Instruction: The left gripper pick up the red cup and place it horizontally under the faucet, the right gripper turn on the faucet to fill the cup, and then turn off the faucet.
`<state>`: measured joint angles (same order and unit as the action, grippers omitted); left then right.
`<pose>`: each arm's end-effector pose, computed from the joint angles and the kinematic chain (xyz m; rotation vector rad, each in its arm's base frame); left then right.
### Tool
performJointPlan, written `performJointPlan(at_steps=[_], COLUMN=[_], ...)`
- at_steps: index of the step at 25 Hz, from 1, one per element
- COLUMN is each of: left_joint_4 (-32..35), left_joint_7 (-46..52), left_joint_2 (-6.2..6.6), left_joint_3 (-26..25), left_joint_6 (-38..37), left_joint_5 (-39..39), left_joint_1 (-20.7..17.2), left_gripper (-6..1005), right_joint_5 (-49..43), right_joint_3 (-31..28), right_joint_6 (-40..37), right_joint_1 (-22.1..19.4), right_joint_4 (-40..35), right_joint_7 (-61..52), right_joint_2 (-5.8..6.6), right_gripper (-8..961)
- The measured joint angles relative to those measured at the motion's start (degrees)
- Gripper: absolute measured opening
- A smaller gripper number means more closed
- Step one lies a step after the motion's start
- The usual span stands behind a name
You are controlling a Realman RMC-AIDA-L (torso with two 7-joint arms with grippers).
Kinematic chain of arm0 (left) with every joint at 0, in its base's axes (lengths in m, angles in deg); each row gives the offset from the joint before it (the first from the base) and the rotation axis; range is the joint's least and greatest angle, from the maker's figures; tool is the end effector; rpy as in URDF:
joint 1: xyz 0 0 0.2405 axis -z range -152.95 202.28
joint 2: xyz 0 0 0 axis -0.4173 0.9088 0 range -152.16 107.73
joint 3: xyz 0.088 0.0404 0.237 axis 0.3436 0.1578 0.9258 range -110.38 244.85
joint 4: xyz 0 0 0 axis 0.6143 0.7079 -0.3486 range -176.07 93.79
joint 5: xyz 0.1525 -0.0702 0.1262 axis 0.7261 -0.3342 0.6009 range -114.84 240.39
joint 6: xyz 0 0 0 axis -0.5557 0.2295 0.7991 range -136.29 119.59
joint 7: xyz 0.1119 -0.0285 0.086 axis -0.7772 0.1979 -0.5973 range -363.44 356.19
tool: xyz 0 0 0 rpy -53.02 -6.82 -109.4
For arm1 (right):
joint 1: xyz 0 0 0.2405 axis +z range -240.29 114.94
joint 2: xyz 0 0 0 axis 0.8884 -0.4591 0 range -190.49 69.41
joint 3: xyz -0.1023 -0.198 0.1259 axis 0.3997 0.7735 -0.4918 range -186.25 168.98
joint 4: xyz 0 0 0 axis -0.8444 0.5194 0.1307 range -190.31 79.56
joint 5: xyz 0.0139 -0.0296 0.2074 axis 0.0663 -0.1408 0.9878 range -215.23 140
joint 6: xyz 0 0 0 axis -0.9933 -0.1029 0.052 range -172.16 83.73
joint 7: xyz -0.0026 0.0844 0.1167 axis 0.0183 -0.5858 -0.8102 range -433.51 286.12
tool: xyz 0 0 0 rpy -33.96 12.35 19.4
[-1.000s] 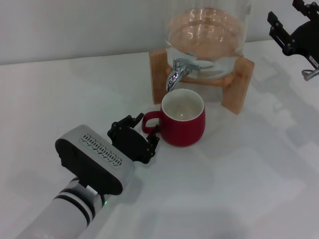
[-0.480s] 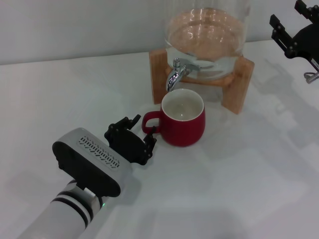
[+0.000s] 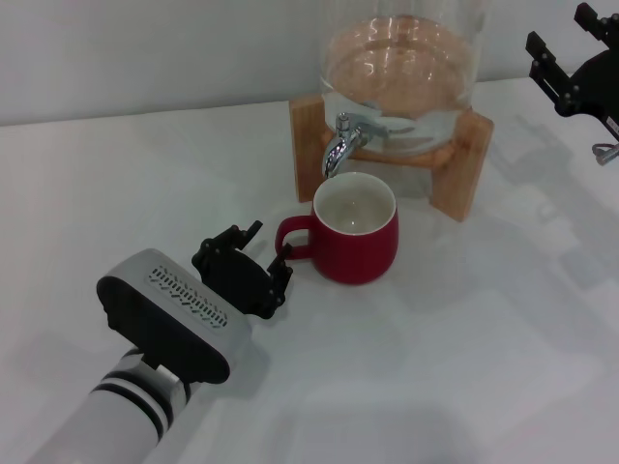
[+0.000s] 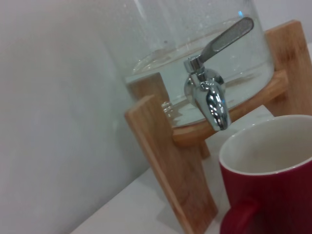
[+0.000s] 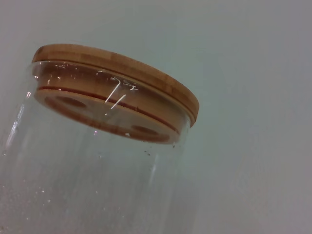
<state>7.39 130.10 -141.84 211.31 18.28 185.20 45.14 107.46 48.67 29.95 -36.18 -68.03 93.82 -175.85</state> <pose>-0.2088 0.2984 -0.1511 -2.2168 -0.1324 -0.2744 0.3111 0.3586 0.0582 -1.6667 0.1220 0.6993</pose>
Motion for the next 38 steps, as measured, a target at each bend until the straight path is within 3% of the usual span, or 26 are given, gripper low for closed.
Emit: performJointPlan(at_steps=[19,30,38], left_joint_4=[0.1,1.2,1.3], left_joint_7=[-2.0,-2.2,-2.6], left_joint_2=[0.19,-0.05,0.20], left_joint_3=[-2.9,-0.2,-2.0], left_joint_6=[0.0,-0.6,-0.6], left_joint_5=[0.1,0.5,0.3], left_joint_1=[-0.4,-0.5,-0.6], left_gripper=[421,422,422], right_joint_5=[0.0,0.0,0.0], right_joint_3=[0.0,0.0,0.0], right_joint_6=[0.0,-0.1,0.3], right_joint_1=[0.0,0.0,-0.9], right_joint_4=[0.0,0.0,-0.1], right_joint_7=[0.0,0.0,0.1], right_joint_2=[0.00,0.00,-0.01], right_gripper=[633,633,633])
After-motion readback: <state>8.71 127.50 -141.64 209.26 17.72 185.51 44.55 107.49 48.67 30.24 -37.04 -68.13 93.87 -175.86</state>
